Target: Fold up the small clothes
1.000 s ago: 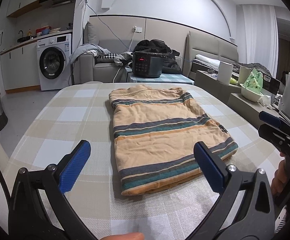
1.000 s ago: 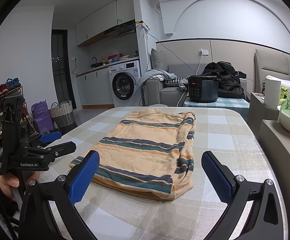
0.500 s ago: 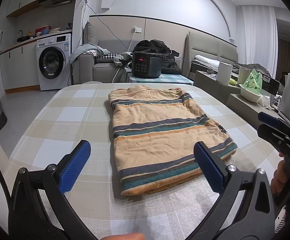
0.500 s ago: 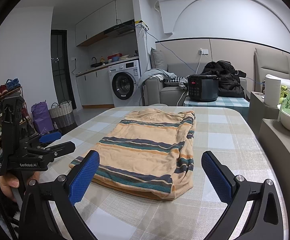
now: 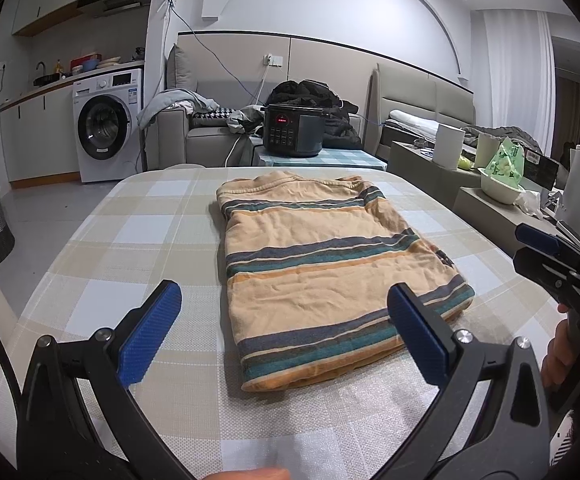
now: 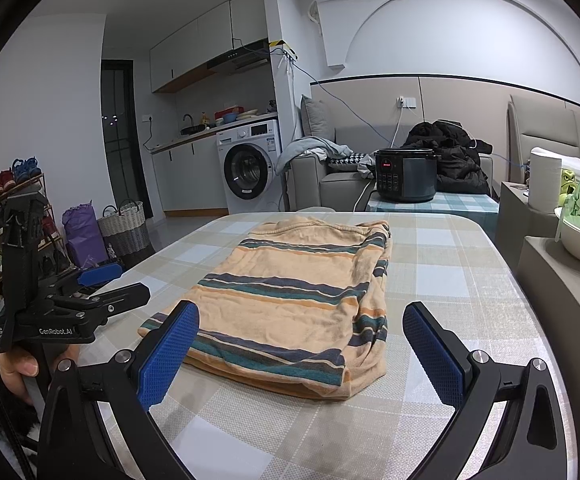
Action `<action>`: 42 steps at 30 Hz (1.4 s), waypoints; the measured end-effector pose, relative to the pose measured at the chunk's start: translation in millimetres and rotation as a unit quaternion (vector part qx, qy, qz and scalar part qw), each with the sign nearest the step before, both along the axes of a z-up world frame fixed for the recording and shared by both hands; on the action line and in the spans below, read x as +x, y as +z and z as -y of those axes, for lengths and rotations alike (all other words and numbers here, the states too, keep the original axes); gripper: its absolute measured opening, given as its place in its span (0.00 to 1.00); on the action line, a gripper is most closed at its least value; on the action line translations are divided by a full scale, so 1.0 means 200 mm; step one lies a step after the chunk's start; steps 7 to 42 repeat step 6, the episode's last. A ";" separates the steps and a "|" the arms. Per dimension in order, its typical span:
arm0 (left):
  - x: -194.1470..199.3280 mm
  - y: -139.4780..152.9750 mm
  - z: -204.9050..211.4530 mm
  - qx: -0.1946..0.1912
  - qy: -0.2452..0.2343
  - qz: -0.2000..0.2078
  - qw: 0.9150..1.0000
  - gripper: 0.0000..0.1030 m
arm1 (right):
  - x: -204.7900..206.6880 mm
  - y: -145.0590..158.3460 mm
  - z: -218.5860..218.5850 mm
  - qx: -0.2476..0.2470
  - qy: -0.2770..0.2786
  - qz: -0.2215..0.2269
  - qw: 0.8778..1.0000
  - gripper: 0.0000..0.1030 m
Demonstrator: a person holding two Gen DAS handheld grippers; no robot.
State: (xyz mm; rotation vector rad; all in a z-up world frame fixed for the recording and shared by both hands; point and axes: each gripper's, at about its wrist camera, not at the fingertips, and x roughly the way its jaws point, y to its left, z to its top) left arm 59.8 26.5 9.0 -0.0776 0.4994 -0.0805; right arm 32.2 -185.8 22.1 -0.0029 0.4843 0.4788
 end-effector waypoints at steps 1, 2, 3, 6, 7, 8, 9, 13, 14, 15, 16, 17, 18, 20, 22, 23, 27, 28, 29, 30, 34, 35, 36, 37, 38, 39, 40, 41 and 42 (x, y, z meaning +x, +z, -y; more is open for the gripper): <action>0.00 0.00 0.00 0.001 0.001 0.000 1.000 0.99 | 0.00 0.00 0.00 0.000 0.000 0.000 1.000 1.00; 0.00 0.00 0.00 0.001 0.002 0.001 1.000 0.99 | 0.00 0.00 0.00 -0.001 0.000 0.000 1.000 1.00; 0.00 0.01 0.00 0.001 0.001 0.002 1.000 0.99 | 0.00 0.00 0.00 -0.001 0.000 0.001 1.000 1.00; -0.01 0.01 0.00 0.001 0.001 0.002 1.000 0.99 | -0.01 0.00 -0.01 0.000 -0.001 0.000 1.000 1.00; -0.01 0.01 0.00 0.001 0.001 0.002 1.000 0.99 | -0.01 0.00 -0.01 0.000 -0.001 0.000 1.000 1.00; -0.01 0.01 0.00 0.001 0.001 0.002 1.000 0.99 | -0.01 0.00 -0.01 0.000 -0.001 0.000 1.000 1.00; -0.01 0.01 0.00 0.001 0.001 0.002 1.000 0.99 | -0.01 0.00 -0.01 0.000 -0.001 0.000 1.000 1.00; -0.01 0.01 0.00 0.001 0.001 0.002 1.000 0.99 | -0.01 0.00 -0.01 0.000 -0.001 0.000 1.000 1.00; -0.01 0.01 0.00 0.001 0.001 0.002 1.000 0.99 | -0.01 0.00 -0.01 0.000 -0.001 0.000 1.000 1.00; -0.01 0.01 0.00 0.001 0.001 0.002 1.000 0.99 | -0.01 0.00 -0.01 0.000 -0.001 0.000 1.000 1.00; -0.01 0.01 0.00 0.001 0.001 0.002 1.000 0.99 | -0.01 0.00 -0.01 0.000 -0.001 0.000 1.000 1.00; -0.01 0.01 0.00 0.001 0.001 0.002 1.000 0.99 | -0.01 0.00 -0.01 0.000 -0.001 0.000 1.000 1.00; -0.01 0.01 0.00 0.001 0.001 0.002 1.000 0.99 | -0.01 0.00 -0.01 0.000 -0.001 0.000 1.000 1.00; -0.01 0.01 0.00 0.001 0.001 0.002 1.000 0.99 | -0.01 0.00 -0.01 0.000 -0.001 0.000 1.000 1.00; -0.01 0.01 0.00 0.001 0.001 0.002 1.000 0.99 | -0.01 0.00 -0.01 0.000 -0.001 0.000 1.000 1.00; -0.01 0.01 0.00 0.001 0.001 0.002 1.000 0.99 | -0.01 0.00 -0.01 0.000 -0.001 0.000 1.000 1.00; -0.01 0.01 0.00 0.001 0.001 0.002 1.000 0.99 | -0.01 0.00 -0.01 0.000 -0.001 0.000 1.000 1.00; -0.01 0.01 0.00 0.001 0.001 0.002 1.000 0.99 | -0.01 0.00 -0.01 0.000 -0.001 0.000 1.000 1.00; -0.01 0.01 0.00 0.001 0.001 0.002 1.000 0.99 | -0.01 0.00 -0.01 0.000 -0.001 0.000 1.000 1.00; -0.01 0.01 0.00 0.001 0.001 0.002 1.000 0.99 | -0.01 0.00 -0.01 0.000 -0.001 0.000 1.000 1.00; -0.01 0.01 0.00 0.001 0.001 0.002 1.000 0.99 | -0.01 0.00 -0.01 0.000 -0.001 0.000 1.000 1.00; -0.01 0.01 0.00 0.001 0.001 0.002 1.000 0.99 | -0.01 0.00 -0.01 0.000 -0.001 0.000 1.000 1.00; -0.01 0.01 0.00 0.001 0.001 0.002 1.000 0.99 | -0.01 0.00 -0.01 0.000 -0.001 0.000 1.000 1.00; -0.01 0.01 0.00 0.001 0.001 0.002 1.000 0.99 | -0.01 0.00 -0.01 0.000 -0.001 0.000 1.000 1.00; -0.01 0.01 0.00 0.001 0.001 0.002 1.000 0.99 | -0.01 0.00 -0.01 0.000 -0.001 0.000 1.000 1.00; -0.01 0.01 0.00 0.001 0.001 0.002 1.000 0.99 | -0.01 0.00 -0.01 0.000 -0.001 0.000 1.000 1.00; -0.01 0.01 0.00 0.001 0.001 0.002 1.000 0.99 | -0.01 0.00 -0.01 0.000 -0.001 0.000 1.000 1.00; -0.01 0.01 0.00 0.001 0.001 0.002 1.000 0.99 | -0.01 0.00 -0.01 0.000 -0.001 0.000 1.000 1.00; -0.01 0.01 0.00 0.001 0.001 0.002 1.000 0.99 | -0.01 0.00 -0.01 0.000 -0.001 0.000 1.000 1.00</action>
